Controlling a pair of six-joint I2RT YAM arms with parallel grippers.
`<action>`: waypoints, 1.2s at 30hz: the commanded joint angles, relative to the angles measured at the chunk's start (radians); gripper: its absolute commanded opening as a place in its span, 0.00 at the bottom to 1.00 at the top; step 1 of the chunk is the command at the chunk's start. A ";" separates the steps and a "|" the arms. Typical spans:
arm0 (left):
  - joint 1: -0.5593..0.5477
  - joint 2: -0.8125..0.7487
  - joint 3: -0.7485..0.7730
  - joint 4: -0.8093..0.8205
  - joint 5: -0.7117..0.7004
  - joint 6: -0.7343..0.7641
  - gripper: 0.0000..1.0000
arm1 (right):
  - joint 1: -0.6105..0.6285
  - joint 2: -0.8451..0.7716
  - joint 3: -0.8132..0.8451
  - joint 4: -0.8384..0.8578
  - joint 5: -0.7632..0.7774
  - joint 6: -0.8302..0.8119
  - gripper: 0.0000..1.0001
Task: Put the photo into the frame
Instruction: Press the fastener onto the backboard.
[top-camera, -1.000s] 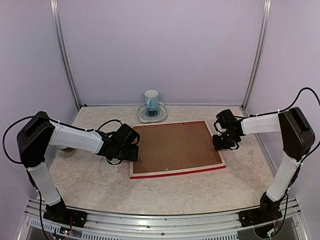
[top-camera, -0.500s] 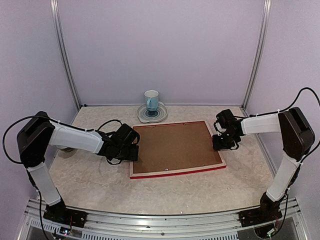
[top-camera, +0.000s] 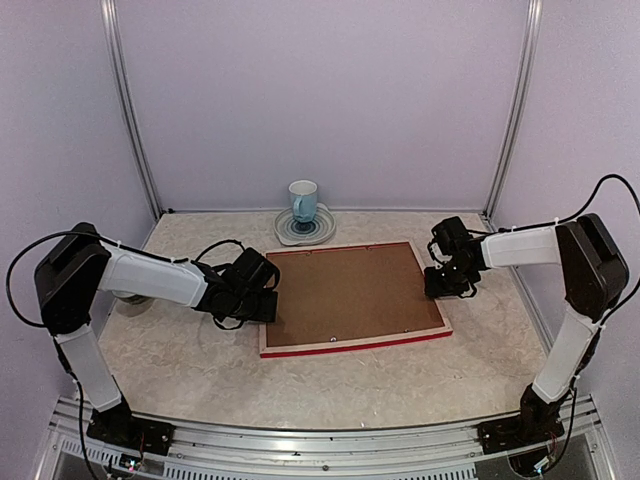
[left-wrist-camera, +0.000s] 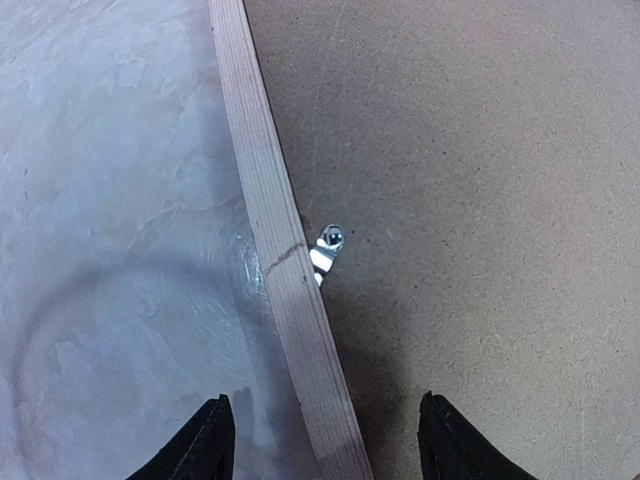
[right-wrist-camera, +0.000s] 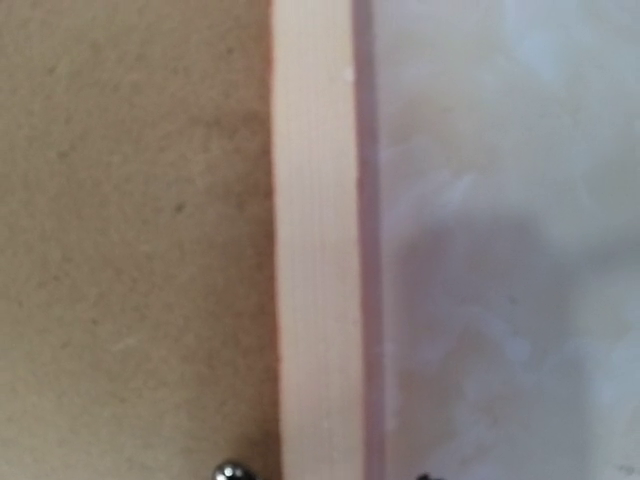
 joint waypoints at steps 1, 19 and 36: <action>-0.002 0.014 -0.001 0.017 0.008 0.000 0.63 | 0.003 0.008 0.028 0.003 0.022 0.009 0.42; -0.002 0.018 0.014 0.007 0.008 0.005 0.63 | 0.003 0.044 0.021 0.004 -0.003 -0.009 0.31; -0.003 -0.053 0.001 0.011 -0.030 0.014 0.63 | 0.003 -0.076 0.018 -0.007 0.001 -0.002 0.74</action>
